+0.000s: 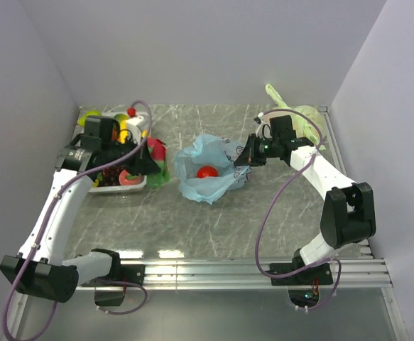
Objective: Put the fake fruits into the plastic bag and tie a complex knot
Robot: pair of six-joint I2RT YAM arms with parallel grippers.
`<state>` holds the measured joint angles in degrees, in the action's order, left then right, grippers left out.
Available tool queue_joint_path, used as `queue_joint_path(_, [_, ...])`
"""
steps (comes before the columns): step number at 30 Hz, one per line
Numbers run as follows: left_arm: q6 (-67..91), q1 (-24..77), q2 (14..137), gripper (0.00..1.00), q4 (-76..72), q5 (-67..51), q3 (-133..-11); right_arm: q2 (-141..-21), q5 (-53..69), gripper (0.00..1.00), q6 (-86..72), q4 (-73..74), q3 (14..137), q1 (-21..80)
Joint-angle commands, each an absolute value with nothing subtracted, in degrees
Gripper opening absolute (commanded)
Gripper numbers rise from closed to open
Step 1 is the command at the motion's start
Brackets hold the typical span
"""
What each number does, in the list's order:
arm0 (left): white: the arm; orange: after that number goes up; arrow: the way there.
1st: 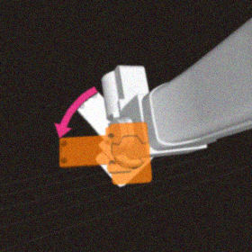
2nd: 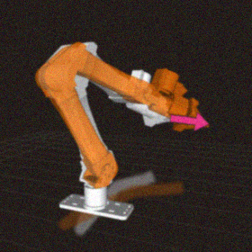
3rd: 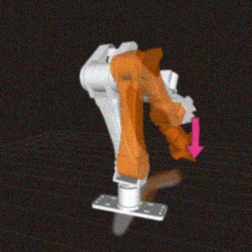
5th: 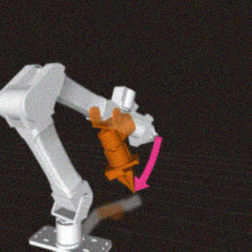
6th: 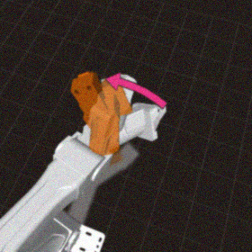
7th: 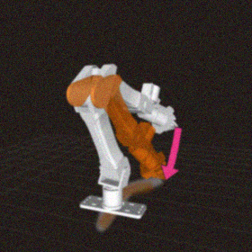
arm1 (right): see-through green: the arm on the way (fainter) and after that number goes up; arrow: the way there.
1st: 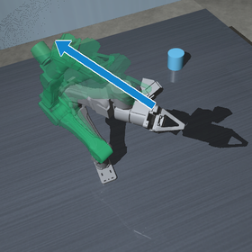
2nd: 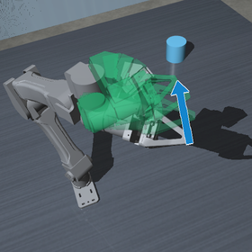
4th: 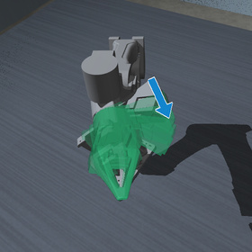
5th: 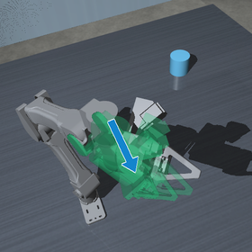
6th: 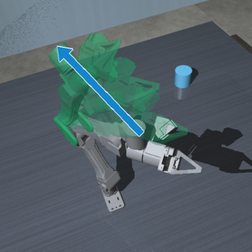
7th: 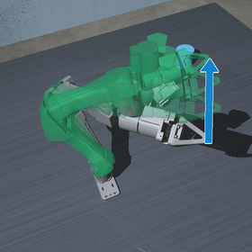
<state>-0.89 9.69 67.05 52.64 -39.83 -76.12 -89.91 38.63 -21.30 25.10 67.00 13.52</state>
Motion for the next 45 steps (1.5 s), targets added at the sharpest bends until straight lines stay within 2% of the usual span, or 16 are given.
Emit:
queue_joint_path(1, [-3.7, 14.8, 65.0, 0.0, 51.9, -43.2, -75.2, -87.8, 39.5, 0.0, -25.0, 21.0, 66.9, 13.4])
queue_joint_path(9, [-8.9, 27.8, 67.4, 0.0, 51.8, -45.2, -74.3, -86.0, 39.9, 0.0, -26.1, 18.8, 65.2, 14.1])
queue_joint_path(15, [-9.7, 32.9, 74.0, 0.0, 47.6, -48.2, -76.3, -82.6, 40.2, 0.0, -24.0, 18.6, 63.2, 15.5])
queue_joint_path(23, [-11.3, 34.3, 84.3, 0.0, 43.4, -50.8, -83.2, -81.8, 40.8, 0.0, -18.7, 19.4, 62.6, 17.5])
queue_joint_path(30, [-11.0, 31.6, 92.2, 0.0, 40.3, -49.9, -90.2, -82.9, 39.6, 0.0, -13.1, 21.8, 62.8, 17.4])
queue_joint_path(38, [-7.2, 32.8, 100.8, 0.0, 29.5, -44.6, -90.0, -85.4, 41.0, 0.0, -14.5, 22.7, 66.5, 16.4])
queue_joint_path(41, [-9.0, 34.4, 103.4, 0.0, 32.3, -47.4, -92.0, -86.5, 41.1, 0.0, -16.9, 22.9, 67.8, 15.4])
queue_joint_path(45, [-21.3, 36.9, 104.7, 0.0, 42.5, -50.8, -91.8, -87.9, 40.7, 0.0, -19.9, 22.4, 69.1, 13.4])
